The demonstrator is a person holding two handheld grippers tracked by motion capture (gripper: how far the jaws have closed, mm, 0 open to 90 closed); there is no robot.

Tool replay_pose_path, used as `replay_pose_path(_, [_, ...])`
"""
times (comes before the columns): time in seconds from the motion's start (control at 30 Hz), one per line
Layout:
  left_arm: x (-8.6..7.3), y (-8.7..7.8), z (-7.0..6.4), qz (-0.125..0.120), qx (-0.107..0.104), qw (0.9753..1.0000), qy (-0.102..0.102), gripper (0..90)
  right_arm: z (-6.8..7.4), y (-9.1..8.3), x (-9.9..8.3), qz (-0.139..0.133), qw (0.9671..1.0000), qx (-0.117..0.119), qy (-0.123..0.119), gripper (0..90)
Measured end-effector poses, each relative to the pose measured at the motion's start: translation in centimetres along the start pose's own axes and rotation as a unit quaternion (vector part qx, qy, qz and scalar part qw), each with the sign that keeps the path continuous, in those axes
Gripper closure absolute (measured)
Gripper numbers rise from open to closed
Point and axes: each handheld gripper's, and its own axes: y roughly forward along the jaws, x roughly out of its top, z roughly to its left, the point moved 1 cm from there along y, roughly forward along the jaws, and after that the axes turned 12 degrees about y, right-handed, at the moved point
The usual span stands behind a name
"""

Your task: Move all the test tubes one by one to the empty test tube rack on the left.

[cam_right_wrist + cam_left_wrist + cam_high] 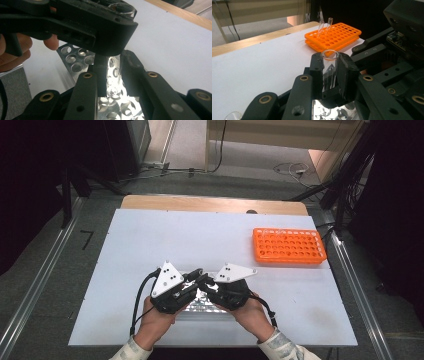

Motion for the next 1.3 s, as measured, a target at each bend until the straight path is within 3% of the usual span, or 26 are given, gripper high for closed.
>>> replay_pose_path(0.23, [0.0, -0.5, 0.9, -0.003, 0.024, 0.9997, -0.009, 75.1, -0.1, -0.3, 0.1, -0.001, 0.9999, 0.014, 0.003, 50.7])
replay_pose_path(0.33, [0.1, -0.9, 1.7, -0.005, 0.037, 0.9991, -0.018, 75.1, -0.5, -0.8, 0.2, -0.005, 0.9999, 0.013, 0.01, 46.0])
replay_pose_path(0.7, [-0.5, -1.5, 3.8, 0.002, 0.083, 0.9961, -0.028, 75.0, -1.4, -1.2, 0.3, -0.005, 0.9998, 0.003, 0.021, 37.8])
replay_pose_path(0.87, [-0.9, -1.5, 4.2, 0.004, 0.104, 0.9941, -0.028, 75.0, -1.7, -1.1, 0.3, 0.001, 0.9996, -0.003, 0.03, 28.0])
replay_pose_path(1.3, [-1.8, -0.7, 4.6, 0.01, 0.127, 0.9916, -0.02, 75.0, -2.0, -1.1, 0.2, 0.004, 0.9992, -0.01, 0.038, 24.1])
